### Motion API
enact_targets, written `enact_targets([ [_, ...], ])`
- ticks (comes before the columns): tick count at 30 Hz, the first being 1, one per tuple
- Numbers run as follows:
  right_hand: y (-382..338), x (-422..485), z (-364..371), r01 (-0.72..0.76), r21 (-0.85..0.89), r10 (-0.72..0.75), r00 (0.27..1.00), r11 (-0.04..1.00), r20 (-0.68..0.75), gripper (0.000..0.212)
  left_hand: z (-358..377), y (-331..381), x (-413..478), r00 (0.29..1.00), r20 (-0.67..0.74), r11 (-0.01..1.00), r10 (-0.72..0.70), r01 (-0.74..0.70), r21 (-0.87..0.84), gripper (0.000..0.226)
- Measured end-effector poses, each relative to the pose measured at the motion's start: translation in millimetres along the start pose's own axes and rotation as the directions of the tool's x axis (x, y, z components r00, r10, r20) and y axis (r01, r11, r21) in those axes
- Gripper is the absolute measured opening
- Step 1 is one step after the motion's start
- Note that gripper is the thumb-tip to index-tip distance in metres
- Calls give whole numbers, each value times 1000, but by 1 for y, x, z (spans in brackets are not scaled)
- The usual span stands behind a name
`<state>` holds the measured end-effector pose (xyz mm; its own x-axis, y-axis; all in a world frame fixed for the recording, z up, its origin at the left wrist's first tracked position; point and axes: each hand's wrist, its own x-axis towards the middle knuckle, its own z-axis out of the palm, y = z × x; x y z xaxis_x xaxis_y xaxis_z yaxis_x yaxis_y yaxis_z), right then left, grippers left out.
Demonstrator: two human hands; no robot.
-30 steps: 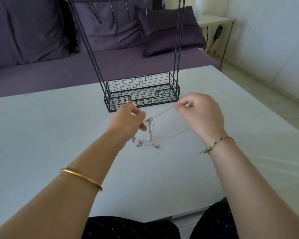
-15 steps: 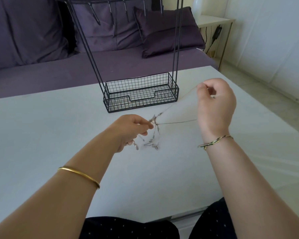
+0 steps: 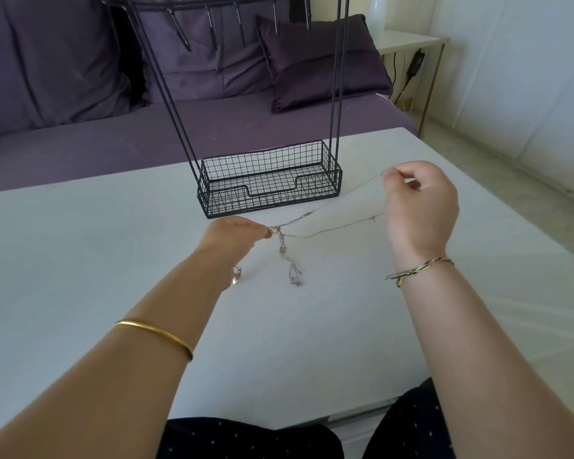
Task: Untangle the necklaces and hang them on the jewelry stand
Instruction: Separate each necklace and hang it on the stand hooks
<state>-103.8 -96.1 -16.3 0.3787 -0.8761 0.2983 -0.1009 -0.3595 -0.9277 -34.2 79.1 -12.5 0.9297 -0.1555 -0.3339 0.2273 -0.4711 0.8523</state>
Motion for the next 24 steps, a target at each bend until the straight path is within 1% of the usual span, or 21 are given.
enact_targets([
  [4,4,2,3,-130,99,121,989,987,90,10,-2,4,2,998,-70,1000,-7,8,17,13],
  [6,5,4,2,-235,182,212,968,955,137,15,-1,4,5,992,-121,995,30,-18,98,12],
  [7,6,4,2,-278,190,246,953,942,176,16,-1,2,7,987,-147,988,61,-39,148,15],
  [8,8,4,1,-285,159,249,945,945,210,17,-2,0,8,982,-170,979,84,-49,199,20],
  [9,10,4,1,-241,79,217,948,967,233,16,-2,-1,9,977,-190,966,98,-48,255,22],
  [10,11,4,1,-167,-23,168,955,986,246,14,-2,-2,9,973,-206,947,109,-39,319,24],
  [12,12,1,-1,-33,-209,90,959,977,269,11,-2,-3,10,966,-220,906,134,-30,422,28],
  [13,11,-1,-1,11,-280,72,956,960,283,12,-2,-3,10,964,-219,896,151,-40,442,29],
  [14,12,-1,-2,47,-350,69,948,936,311,14,-1,-2,10,964,-212,905,163,-60,421,28],
  [15,12,-2,-2,82,-432,84,932,898,352,15,-1,-1,10,964,-205,931,168,-87,354,26],
  [17,14,-4,-3,155,-574,163,871,804,464,14,-1,1,8,969,-181,975,168,-137,173,22],
  [19,16,-5,-3,207,-640,240,808,740,538,11,-3,3,7,969,-164,982,186,-176,74,20],
  [20,16,-4,-2,211,-653,256,799,727,544,11,-4,3,8,965,-164,979,203,-197,55,19],
  [22,17,-2,-3,195,-654,254,812,731,526,13,-5,3,7,956,-179,973,233,-226,55,19],
  [24,18,-1,-4,181,-642,244,822,745,514,12,-6,2,7,945,-201,965,258,-243,94,21],
])
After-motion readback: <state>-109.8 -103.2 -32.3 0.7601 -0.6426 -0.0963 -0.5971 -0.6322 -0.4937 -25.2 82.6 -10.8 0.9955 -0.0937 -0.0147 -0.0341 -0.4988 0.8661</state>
